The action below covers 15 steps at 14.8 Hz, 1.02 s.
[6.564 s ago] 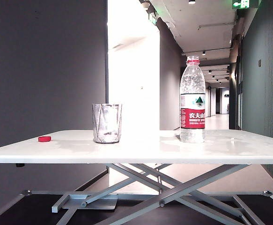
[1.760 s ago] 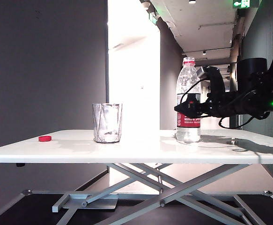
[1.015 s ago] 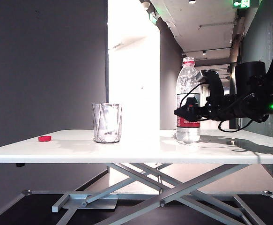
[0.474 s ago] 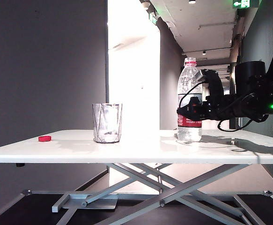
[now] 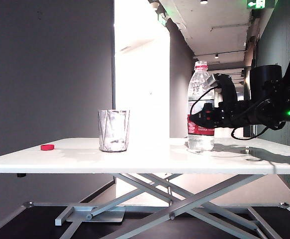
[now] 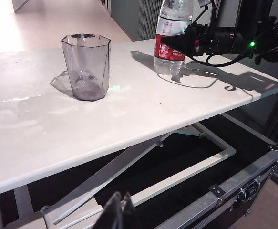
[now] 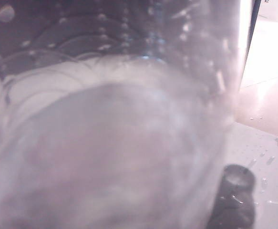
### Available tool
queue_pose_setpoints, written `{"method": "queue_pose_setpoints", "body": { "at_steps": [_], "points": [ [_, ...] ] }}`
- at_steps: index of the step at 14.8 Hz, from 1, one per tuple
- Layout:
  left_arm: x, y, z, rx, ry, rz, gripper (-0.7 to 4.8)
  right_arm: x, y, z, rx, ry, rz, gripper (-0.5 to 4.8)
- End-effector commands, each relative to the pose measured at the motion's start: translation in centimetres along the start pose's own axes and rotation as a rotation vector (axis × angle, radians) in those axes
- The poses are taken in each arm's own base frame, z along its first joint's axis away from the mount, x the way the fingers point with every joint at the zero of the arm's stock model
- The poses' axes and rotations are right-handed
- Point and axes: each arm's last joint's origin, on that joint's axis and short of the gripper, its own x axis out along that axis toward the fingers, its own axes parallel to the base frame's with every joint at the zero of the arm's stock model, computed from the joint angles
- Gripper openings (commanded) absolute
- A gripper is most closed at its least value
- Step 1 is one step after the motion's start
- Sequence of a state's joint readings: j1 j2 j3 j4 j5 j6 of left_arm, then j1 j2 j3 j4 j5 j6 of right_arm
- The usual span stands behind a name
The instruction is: Pick up the mineral water bottle on the table and pour water into the mug until it's half full.
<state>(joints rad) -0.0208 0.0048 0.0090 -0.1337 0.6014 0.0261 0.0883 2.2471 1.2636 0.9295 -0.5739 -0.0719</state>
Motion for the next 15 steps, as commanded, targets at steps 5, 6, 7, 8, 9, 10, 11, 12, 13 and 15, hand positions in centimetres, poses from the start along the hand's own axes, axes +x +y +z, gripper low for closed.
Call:
{"method": "queue_pose_setpoints", "body": {
  "at_steps": [5, 6, 7, 8, 9, 10, 11, 12, 13, 15],
  "points": [
    [0.0, 0.0, 0.0, 0.000, 0.006, -0.005, -0.05, -0.7, 0.4, 5.1, -0.035, -0.036, 0.006, 1.77],
    [0.0, 0.0, 0.0, 0.000, 0.006, -0.005, -0.05, -0.8, 0.6, 5.7, -0.036, -0.034, 0.009, 1.77],
    [0.0, 0.0, 0.0, 0.000, 0.006, -0.005, -0.05, -0.8, 1.2, 6.8, -0.065, -0.031, 0.018, 1.76],
    [0.0, 0.0, 0.0, 0.000, 0.005, -0.005, -0.05, -0.7, 1.7, 7.2, -0.096, -0.020, 0.017, 1.76],
    [0.0, 0.0, 0.0, 0.000, 0.006, -0.005, -0.05, -0.5, 2.4, 7.6, -0.133, 0.003, 0.009, 1.76],
    [0.0, 0.0, 0.0, 0.000, 0.005, -0.005, -0.05, 0.0, 3.8, 8.0, -0.210, 0.062, -0.028, 1.77],
    [0.0, 0.0, 0.0, 0.000, 0.005, -0.005, -0.05, 0.5, 5.0, 8.1, -0.260, 0.102, -0.065, 1.78],
    [0.0, 0.0, 0.0, 0.000, 0.005, -0.005, -0.05, 1.0, 5.7, 8.2, -0.279, 0.137, -0.077, 1.79],
    [0.0, 0.0, 0.0, 0.000, 0.005, -0.005, -0.05, 1.5, 6.3, 8.4, -0.293, 0.169, -0.073, 1.79],
    [0.0, 0.0, 0.0, 0.000, 0.005, -0.005, -0.05, 2.8, 7.8, 9.7, -0.364, 0.249, -0.115, 1.79]
  ]
}}
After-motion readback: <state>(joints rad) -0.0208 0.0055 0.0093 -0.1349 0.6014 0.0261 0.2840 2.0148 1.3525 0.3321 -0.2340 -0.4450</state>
